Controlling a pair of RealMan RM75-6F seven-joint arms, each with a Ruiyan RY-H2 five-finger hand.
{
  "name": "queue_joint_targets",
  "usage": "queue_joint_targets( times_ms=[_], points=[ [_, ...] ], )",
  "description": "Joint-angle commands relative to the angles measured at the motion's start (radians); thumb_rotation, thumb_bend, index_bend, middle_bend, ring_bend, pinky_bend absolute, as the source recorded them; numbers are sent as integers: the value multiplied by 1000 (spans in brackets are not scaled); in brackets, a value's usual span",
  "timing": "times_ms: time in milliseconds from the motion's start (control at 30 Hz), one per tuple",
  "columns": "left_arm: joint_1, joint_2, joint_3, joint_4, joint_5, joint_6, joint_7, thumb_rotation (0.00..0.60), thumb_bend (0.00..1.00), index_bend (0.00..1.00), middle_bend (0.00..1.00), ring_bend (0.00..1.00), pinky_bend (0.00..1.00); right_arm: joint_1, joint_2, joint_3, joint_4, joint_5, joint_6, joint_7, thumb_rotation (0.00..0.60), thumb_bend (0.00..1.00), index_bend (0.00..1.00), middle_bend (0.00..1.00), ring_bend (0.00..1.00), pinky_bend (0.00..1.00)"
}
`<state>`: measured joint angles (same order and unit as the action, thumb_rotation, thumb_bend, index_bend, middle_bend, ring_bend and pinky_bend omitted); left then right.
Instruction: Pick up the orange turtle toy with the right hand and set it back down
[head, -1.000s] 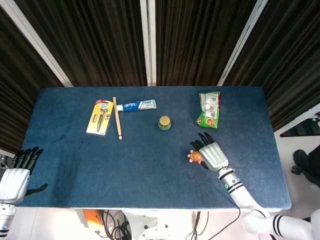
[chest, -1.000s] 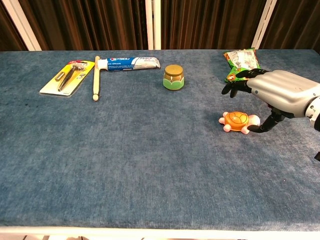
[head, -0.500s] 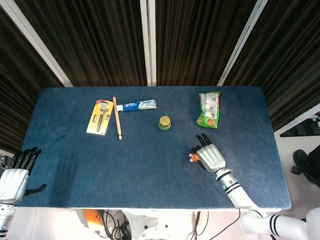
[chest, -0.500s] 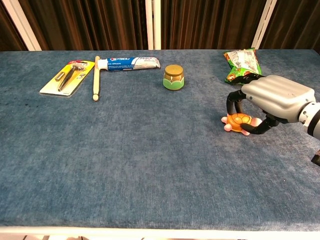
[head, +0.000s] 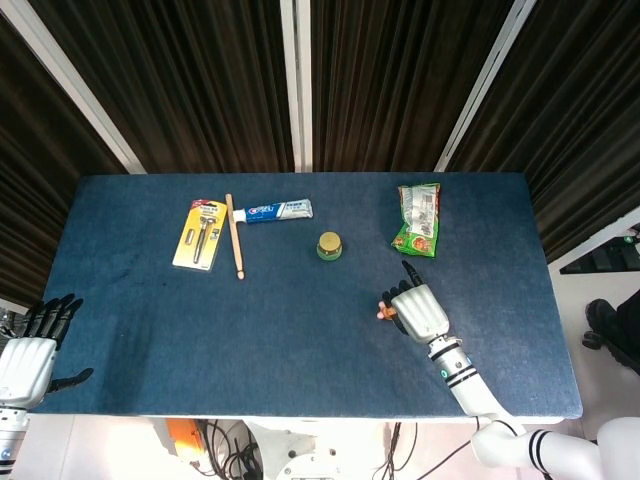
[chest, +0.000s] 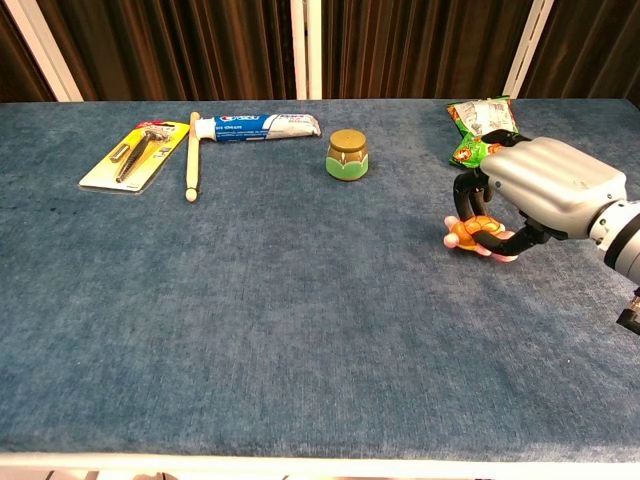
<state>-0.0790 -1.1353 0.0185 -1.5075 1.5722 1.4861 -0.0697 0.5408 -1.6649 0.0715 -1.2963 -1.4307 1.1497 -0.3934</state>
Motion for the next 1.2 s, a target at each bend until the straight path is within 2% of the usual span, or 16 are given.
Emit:
queue_joint_targets(
  times_ms=[33, 100, 167, 233, 333, 467, 633, 833, 967, 1200],
  points=[
    [0, 0, 0, -1, 0, 0, 1, 600, 0, 45, 21, 0, 0, 1, 8, -4, 3, -4, -9, 10, 600, 365, 898, 790, 352, 0],
    [0, 0, 0, -2, 1, 0, 2, 600, 0, 45, 21, 0, 0, 3, 23, -6, -8, 4, -29, 8, 600, 267, 643, 584, 234, 0],
    [0, 1, 0, -3, 1, 0, 4, 600, 0, 45, 21, 0, 0, 3, 33, -3, -21, 12, -36, 3, 600, 203, 448, 407, 120, 0],
    [-1, 1, 0, -5, 1, 0, 7, 600, 0, 45, 21, 0, 0, 3, 39, 1, -29, 12, -32, 7, 600, 169, 353, 319, 58, 0],
    [-2, 2, -1, -9, 2, 0, 10, 600, 0, 45, 21, 0, 0, 2, 48, 2, -38, 6, -26, 11, 600, 160, 311, 273, 29, 0],
    [-3, 2, -1, -10, 2, -2, 11, 600, 0, 45, 21, 0, 0, -3, 58, 1, -47, 11, -27, 10, 600, 158, 309, 280, 30, 0],
    [-2, 2, 0, -8, -1, -5, 11, 600, 0, 46, 21, 0, 0, -5, 61, -3, -51, 25, -44, 0, 600, 161, 314, 355, 30, 0],
    [-1, 2, 0, -7, -2, -4, 7, 600, 0, 46, 21, 0, 0, 2, 48, -5, -46, 29, -62, 2, 600, 198, 366, 424, 38, 0],
    [0, 2, 1, -3, -4, -6, 4, 600, 0, 46, 21, 0, 0, 4, 34, -4, -32, 21, -56, 6, 600, 236, 472, 462, 83, 0],
    [2, 1, 1, 5, -6, -4, -5, 600, 0, 46, 21, 0, 0, 9, 12, -1, -9, 47, -79, -27, 600, 352, 806, 691, 262, 0]
  ],
)
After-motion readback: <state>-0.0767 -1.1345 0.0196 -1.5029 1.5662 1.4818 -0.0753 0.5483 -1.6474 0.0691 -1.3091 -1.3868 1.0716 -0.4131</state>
